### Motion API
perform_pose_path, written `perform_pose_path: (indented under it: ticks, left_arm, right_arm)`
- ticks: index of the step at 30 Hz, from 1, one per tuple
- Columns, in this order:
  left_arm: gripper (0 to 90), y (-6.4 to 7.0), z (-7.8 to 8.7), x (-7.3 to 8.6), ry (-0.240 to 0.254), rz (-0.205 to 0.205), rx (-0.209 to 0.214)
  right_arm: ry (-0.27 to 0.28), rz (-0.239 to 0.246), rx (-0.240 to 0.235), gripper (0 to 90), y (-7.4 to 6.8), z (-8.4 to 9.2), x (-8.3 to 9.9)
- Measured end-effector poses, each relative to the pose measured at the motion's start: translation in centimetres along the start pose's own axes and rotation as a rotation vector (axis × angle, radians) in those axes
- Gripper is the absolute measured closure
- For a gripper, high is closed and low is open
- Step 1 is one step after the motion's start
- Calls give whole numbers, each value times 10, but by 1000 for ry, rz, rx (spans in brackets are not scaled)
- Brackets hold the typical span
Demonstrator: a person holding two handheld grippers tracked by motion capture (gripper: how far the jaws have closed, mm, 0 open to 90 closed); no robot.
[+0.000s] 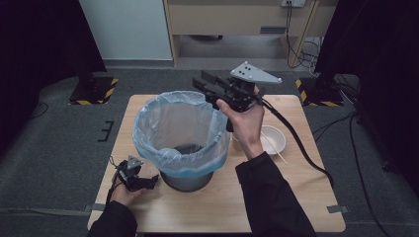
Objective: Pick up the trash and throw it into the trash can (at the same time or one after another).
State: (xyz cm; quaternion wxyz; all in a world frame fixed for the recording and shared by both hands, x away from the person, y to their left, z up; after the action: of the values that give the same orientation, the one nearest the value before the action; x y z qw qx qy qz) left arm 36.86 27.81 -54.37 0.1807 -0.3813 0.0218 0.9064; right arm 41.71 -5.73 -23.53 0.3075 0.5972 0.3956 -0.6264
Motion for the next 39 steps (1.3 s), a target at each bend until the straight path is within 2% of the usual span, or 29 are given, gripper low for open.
perform_pose_path:
  ticks: [1, 4, 5, 8, 12, 13, 17, 18, 19, 25, 26, 27, 30, 31, 32, 33, 34, 35, 39]
  left_arm:
    - [0, 0, 0, 0, 0, 0, 0]
    - [0, 0, 0, 0, 0, 0, 0]
    - [0, 0, 0, 0, 0, 0, 0]
    - [0, 0, 0, 0, 0, 0, 0]
    - [0, 0, 0, 0, -3, -3, 0]
    - [0, 0, 0, 0, -3, -4, 0]
    - [0, 0, 0, 0, -3, -3, 1]
    - [0, 0, 0, 0, -3, -3, 1]
    - [0, 0, 0, 0, -3, -3, 0]
    - [0, 1, 0, 0, 2, -2, 3]
    - [0, 1, 0, 0, 2, -2, 3]
    - [0, 1, 0, 0, 2, -2, 3]
    - [0, 1, 0, 0, 2, -2, 3]
    - [0, 1, 0, 0, 2, -2, 3]
    - [0, 1, 0, 0, 2, -2, 3]
    - [0, 1, 0, 0, 2, -2, 3]
    - [0, 1, 0, 0, 2, -2, 3]
    - [0, 1, 0, 0, 2, -2, 3]
    - [0, 1, 0, 0, 2, -2, 4]
  right_arm:
    - [1, 20, 28, 577, 3, 10, -7]
    - [22, 12, 38, 561, 7, 19, -11]
    - [26, 8, 66, 535, 14, 31, -14]
    - [23, 10, 86, 514, 19, 41, -14]
    - [24, 2, 138, 499, 33, 65, -5]
    - [13, 0, 156, 493, 40, 76, 1]
    - [-23, 0, 195, 493, 54, 95, 17]
    - [-23, 0, 195, 493, 54, 95, 17]
    - [-48, -4, 224, 491, 63, 107, 29]
    - [-115, -34, 301, 470, 87, 133, 66]
    - [-115, -34, 301, 470, 87, 133, 66]
    - [-148, -41, 330, 459, 96, 142, 81]
    - [-196, -53, 360, 451, 107, 151, 101]
    - [-196, -53, 360, 451, 107, 151, 101]
    - [-221, -52, 372, 451, 111, 154, 109]
    - [-272, -59, 395, 452, 119, 160, 126]
    - [-272, -59, 395, 452, 119, 160, 126]
    - [-298, -73, 408, 462, 126, 165, 142]
    - [-367, -85, 430, 511, 139, 170, 165]
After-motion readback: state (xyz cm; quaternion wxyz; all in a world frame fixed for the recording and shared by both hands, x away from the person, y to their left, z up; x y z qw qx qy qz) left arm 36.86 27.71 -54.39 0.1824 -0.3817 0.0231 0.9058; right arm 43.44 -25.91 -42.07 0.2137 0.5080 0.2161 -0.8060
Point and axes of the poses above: each handheld gripper's, and its own axes: z roughly backward along the jaws, x roughly out of its underside, y roughly to its right, the point moved 1 cm from there along -z, roughly forward along the jaws, and after that the axes turned 8 degrees about -x, right-handed, at the moved point
